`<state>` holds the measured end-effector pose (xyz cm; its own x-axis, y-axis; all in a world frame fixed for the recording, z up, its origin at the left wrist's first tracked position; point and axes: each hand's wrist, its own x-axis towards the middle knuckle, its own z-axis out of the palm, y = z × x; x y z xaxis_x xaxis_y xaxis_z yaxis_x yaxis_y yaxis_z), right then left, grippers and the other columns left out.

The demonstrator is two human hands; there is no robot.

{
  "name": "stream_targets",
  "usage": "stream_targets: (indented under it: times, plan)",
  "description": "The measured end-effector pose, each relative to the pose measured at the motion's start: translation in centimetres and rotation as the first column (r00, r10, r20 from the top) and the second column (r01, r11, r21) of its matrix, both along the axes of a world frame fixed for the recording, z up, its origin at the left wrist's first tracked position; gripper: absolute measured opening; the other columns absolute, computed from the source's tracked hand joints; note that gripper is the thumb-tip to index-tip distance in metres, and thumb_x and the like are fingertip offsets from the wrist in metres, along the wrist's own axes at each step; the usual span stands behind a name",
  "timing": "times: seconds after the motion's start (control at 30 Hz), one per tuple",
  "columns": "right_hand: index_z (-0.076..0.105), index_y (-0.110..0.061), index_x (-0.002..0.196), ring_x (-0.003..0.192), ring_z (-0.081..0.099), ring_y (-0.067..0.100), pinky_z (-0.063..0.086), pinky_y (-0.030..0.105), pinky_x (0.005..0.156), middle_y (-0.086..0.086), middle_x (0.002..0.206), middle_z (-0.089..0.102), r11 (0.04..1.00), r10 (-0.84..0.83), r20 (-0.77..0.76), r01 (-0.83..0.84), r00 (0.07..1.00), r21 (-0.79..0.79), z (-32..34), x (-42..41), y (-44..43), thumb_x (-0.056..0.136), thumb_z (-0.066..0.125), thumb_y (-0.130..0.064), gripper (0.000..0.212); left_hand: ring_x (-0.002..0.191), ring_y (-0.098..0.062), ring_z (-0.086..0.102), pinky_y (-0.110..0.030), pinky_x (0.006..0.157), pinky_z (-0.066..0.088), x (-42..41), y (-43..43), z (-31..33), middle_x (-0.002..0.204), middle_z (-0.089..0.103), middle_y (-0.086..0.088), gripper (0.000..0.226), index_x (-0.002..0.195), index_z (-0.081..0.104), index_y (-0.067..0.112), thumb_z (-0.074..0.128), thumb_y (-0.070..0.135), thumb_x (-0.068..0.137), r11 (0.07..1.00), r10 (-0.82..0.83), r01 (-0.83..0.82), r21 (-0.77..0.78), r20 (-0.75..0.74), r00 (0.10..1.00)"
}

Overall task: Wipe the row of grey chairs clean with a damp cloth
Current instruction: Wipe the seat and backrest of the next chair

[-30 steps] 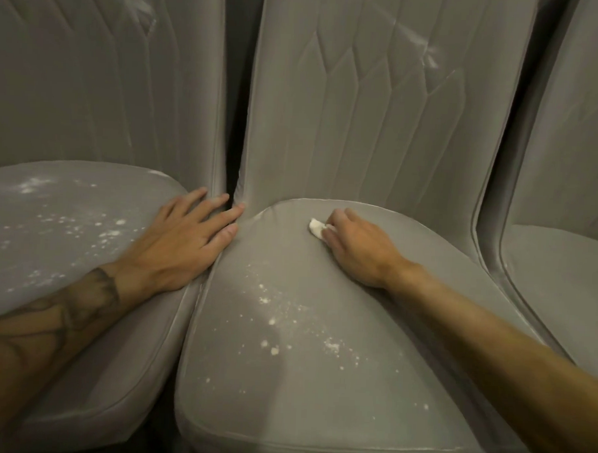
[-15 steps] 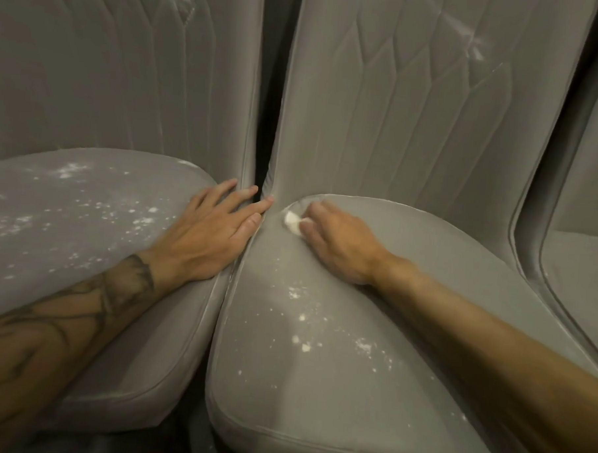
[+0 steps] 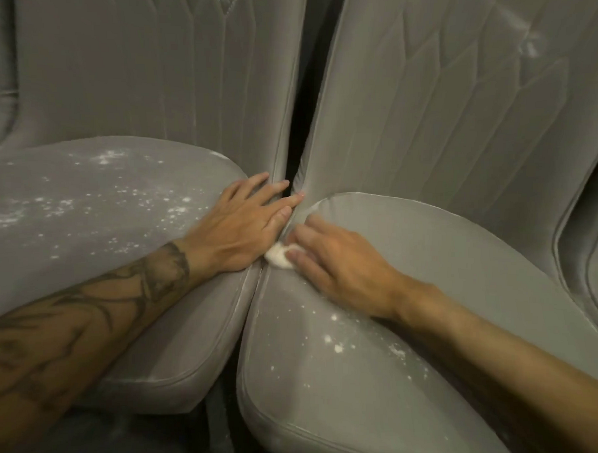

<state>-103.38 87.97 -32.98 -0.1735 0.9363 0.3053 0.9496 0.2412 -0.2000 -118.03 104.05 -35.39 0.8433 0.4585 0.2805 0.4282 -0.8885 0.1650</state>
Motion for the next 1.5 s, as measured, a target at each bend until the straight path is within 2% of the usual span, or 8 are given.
stream_targets:
  times: [0.23,0.43,0.6,0.8,1.0,1.2,1.4,1.5]
  plan:
    - [0.053,-0.018,0.120,0.097,0.055,0.026,0.045,0.043,0.088,0.004,0.109,0.049,0.951,-0.289,0.064,0.294,0.955,-0.099,1.7,2.4,3.2,0.108,0.037,-0.036,0.028,0.157,-0.017,0.008,-0.042,0.127,0.011,0.0,-0.3,0.1,0.170,0.021,0.010,0.061,0.163,0.020,0.043,0.003,0.051,0.105,1.000,0.013,-0.013,0.008,0.002,1.000]
    - [0.051,-0.034,0.109,0.079,0.046,0.005,0.043,0.028,0.069,-0.014,0.097,0.042,0.993,0.093,0.030,-0.091,0.995,-0.069,0.4,-1.1,-2.2,0.107,0.035,-0.048,0.022,0.157,-0.021,0.010,-0.047,0.126,0.015,-0.1,0.0,-0.1,0.169,0.023,0.008,0.061,0.163,0.019,0.043,0.001,0.051,0.106,1.000,0.000,0.000,0.019,-0.001,1.000]
    - [0.058,-0.022,0.122,0.098,0.056,0.021,0.045,0.043,0.089,0.002,0.110,0.052,0.971,-0.213,0.028,0.215,0.977,-0.107,1.8,0.8,1.4,0.107,0.041,-0.038,0.028,0.158,-0.018,0.008,-0.045,0.126,0.012,0.0,0.0,-0.1,0.170,0.022,0.010,0.059,0.163,0.022,0.043,0.005,0.052,0.107,1.000,0.000,0.000,-0.002,0.007,1.000]
    - [0.052,-0.037,0.108,0.080,0.044,0.001,0.040,0.019,0.067,-0.017,0.097,0.042,0.994,0.087,0.033,-0.085,0.996,-0.061,0.4,-2.6,-3.1,0.106,0.034,-0.051,0.023,0.158,-0.020,0.008,-0.048,0.127,0.014,-0.1,0.2,-0.2,0.170,0.021,0.008,0.054,0.163,0.018,0.043,0.008,0.050,0.111,1.000,-0.001,0.001,0.011,-0.007,1.000]
    - [0.056,-0.021,0.121,0.096,0.054,0.020,0.046,0.043,0.088,0.001,0.111,0.051,0.971,-0.207,0.054,0.211,0.977,-0.109,1.9,0.1,1.2,0.107,0.039,-0.038,0.027,0.158,-0.018,0.006,-0.045,0.128,0.010,-0.3,0.0,0.0,0.171,0.020,0.008,0.057,0.163,0.020,0.043,0.006,0.050,0.109,1.000,0.004,-0.004,-0.003,-0.005,1.000]
    - [0.052,-0.033,0.110,0.081,0.043,0.002,0.040,0.024,0.070,-0.014,0.100,0.043,0.984,0.165,0.036,-0.162,0.986,-0.078,0.7,-4.0,-3.9,0.107,0.035,-0.045,0.021,0.157,-0.017,0.008,-0.046,0.127,0.013,-0.2,0.3,-0.3,0.169,0.022,0.010,0.057,0.162,0.020,0.046,0.004,0.054,0.108,1.000,0.006,-0.006,-0.007,0.012,1.000]
    - [0.057,-0.022,0.116,0.096,0.055,0.019,0.045,0.040,0.087,-0.001,0.106,0.050,0.974,-0.188,0.040,0.191,0.981,-0.122,2.1,0.2,0.0,0.107,0.040,-0.038,0.025,0.158,-0.017,0.006,-0.045,0.127,0.011,-0.1,0.2,-0.3,0.170,0.021,0.010,0.062,0.163,0.018,0.046,0.000,0.055,0.104,1.000,0.010,-0.010,0.000,0.003,1.000]
    - [0.056,-0.024,0.112,0.087,0.050,0.012,0.046,0.035,0.079,-0.005,0.103,0.049,0.998,-0.027,0.033,0.029,0.999,-0.054,1.1,-2.6,-1.9,0.107,0.039,-0.039,0.023,0.158,-0.018,0.008,-0.045,0.127,0.012,-0.2,0.3,-0.2,0.170,0.022,0.009,0.061,0.163,0.019,0.045,0.001,0.055,0.105,1.000,0.000,0.000,-0.003,0.004,1.000]
